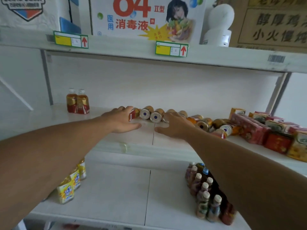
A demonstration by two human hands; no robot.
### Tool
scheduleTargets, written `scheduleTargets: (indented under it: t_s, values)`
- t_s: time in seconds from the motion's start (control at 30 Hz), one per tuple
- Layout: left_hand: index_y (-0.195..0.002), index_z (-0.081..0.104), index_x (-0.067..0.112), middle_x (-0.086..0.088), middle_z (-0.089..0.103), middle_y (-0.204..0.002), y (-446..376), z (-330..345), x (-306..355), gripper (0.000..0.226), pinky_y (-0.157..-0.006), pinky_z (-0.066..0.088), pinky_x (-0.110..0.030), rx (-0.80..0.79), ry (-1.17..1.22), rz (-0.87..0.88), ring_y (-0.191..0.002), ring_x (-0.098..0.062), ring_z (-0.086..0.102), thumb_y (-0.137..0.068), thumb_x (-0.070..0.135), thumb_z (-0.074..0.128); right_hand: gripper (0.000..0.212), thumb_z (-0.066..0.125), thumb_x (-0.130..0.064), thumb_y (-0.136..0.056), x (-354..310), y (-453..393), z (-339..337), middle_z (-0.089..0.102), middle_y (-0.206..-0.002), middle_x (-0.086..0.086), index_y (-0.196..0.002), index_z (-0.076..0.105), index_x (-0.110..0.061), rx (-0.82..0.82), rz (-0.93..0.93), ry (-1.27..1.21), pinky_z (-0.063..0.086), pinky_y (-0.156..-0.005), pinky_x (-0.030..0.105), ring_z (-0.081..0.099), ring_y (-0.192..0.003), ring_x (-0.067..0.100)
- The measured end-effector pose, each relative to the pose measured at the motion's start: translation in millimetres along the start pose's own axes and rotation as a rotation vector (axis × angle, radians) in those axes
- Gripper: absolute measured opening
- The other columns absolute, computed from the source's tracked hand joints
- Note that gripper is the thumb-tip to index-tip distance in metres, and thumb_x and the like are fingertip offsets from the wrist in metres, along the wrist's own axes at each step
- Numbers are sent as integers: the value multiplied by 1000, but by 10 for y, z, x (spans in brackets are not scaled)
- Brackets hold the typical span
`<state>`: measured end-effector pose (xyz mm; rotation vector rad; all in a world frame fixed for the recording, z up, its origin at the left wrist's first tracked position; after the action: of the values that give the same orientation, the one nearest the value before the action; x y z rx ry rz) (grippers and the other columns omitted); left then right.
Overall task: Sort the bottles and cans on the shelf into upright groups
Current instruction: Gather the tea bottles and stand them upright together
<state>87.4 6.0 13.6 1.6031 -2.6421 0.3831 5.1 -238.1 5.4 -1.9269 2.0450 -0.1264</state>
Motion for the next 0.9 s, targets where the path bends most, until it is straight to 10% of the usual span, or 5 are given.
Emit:
scheduleTargets:
  t_s: [0.73,0.9]
  values:
    - [-166,27,32,-6,44,-159,-543,231,-445,101,-109,48,-53,-26,1,7,-141,-32,49,-86,87,51,73,65,-63,-95,226,-312,303,48,-148,14,-151,47,-19,-19,327,124,58,-83,43,60,-121,42]
    - [-164,29,28,-9,44,-158,-774,294,-434,96,-108,49,-53,-14,-2,-30,-139,-34,50,-89,83,52,43,63,-29,-100,283,-513,517,51,-142,17,-140,55,-18,67,298,152,52,-72,40,62,-117,40]
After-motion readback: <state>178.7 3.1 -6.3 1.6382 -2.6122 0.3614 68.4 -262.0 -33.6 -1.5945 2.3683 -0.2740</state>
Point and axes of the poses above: each hand's wrist, its own y-axis away from the middle knuckle, its own z-axis out of the palm, x = y × z, the point moved 2 cm from there along -y, towards the middle knuckle
